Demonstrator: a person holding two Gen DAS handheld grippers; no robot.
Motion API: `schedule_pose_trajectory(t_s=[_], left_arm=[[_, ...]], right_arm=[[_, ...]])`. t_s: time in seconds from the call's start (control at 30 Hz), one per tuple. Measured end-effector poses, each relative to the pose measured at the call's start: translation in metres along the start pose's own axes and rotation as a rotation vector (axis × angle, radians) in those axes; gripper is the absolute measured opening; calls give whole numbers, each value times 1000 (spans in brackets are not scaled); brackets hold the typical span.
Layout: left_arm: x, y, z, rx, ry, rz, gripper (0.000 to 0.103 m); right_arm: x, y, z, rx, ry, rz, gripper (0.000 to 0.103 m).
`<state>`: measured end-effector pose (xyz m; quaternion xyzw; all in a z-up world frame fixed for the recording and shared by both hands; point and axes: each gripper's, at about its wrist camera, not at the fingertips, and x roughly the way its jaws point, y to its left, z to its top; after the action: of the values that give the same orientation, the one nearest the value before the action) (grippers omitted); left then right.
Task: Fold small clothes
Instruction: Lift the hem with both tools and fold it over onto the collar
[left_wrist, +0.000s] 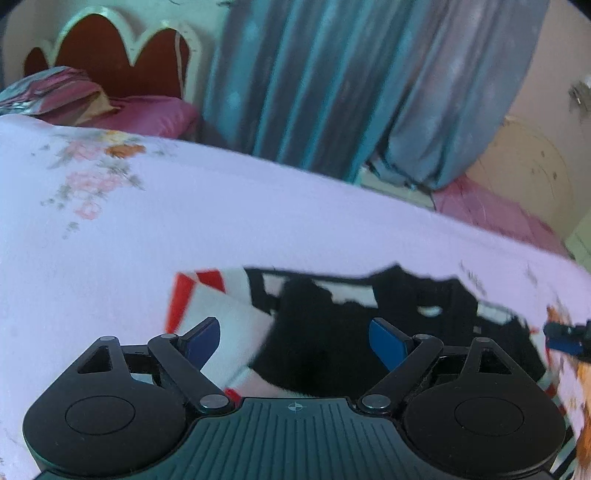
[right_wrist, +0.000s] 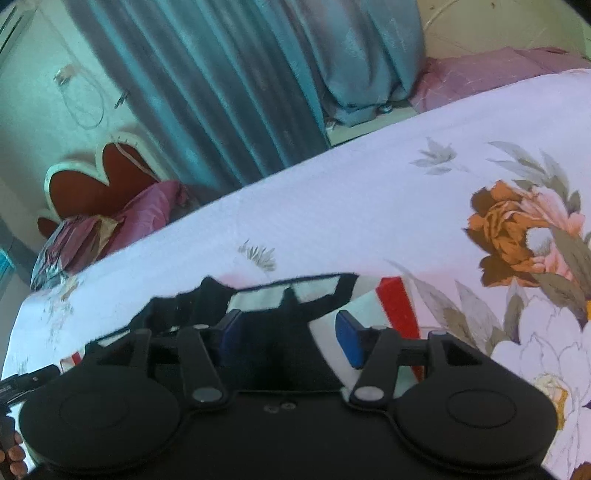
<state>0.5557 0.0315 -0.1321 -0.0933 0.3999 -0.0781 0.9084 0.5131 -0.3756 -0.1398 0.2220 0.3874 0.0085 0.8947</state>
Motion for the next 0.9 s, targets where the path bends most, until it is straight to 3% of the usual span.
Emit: schedule_pose_trajectory(t_s=[0.07,0.2,0.23,0.37,0.4,0.43,0.53,0.7,0.9], left_arm=[[11,-6,-4,29,19,6,86],[26,-14,-9,71,42,28,56],[27,-15,-11,84,37,36,44],[28,-16,-12,98,28,40,21],[27,-17,-12,105,22,47,7],[26,-17,-12,110,14,51,5],[19,-16,-12,112,-38,53,5],[6,-9,-1,53,-139,70,5],[17,-1,0,-2,-152,113,5]], right_arm=[[9,5,-4,-45,27,-7,53],[24,10,-12,-100,58,-32,49],[25,10,-12,-109,59,-33,42],[28,14,-14,-157,72,-29,27],[30,16,-14,-173,75,-31,14],[32,18,-15,-196,79,-48,5],[33,21,-17,-223,66,-65,5],[14,24,-7,-206,-69,-54,5],[20,23,-2,-206,-110,-92,5]])
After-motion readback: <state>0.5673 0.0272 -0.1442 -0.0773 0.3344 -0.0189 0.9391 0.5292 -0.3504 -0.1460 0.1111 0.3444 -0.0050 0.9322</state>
